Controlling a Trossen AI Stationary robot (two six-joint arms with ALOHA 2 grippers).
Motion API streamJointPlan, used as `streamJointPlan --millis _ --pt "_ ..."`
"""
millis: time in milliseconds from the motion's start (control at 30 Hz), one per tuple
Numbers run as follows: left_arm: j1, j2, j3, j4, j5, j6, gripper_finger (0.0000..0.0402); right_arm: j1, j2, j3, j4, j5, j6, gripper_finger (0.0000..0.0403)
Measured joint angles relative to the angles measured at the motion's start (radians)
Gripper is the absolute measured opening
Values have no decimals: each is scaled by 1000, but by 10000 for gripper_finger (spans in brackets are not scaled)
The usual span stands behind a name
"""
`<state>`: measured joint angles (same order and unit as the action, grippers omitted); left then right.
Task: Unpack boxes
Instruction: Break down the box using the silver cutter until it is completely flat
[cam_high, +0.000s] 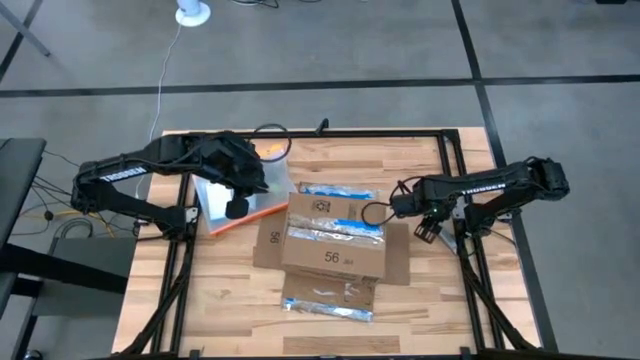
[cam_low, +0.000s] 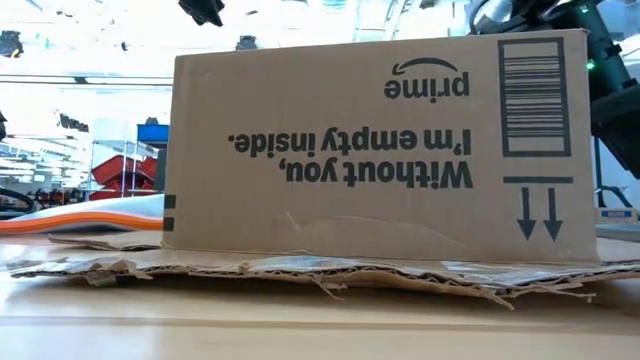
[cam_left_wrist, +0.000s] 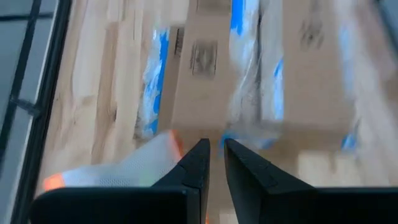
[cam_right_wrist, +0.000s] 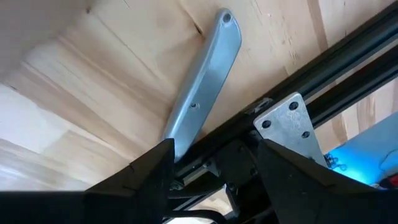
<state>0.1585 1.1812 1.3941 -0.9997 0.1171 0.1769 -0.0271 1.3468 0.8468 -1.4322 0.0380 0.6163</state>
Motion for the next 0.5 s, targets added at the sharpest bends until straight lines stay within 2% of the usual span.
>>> streamJointPlan --millis 67,133,367,500 --pt "-22 8 4 106 116 -42 36 -5 0 0 -2 -1 0 214" --pt "-52 39 5 168 162 -55 36 -8 0 0 -4 -1 -2 214" --pt "-61 270 -59 197 129 17 36 0 0 17 -11 0 6 214" --pt "-73 393 -60 115 137 49 36 26 0 56 -46 18 8 214"
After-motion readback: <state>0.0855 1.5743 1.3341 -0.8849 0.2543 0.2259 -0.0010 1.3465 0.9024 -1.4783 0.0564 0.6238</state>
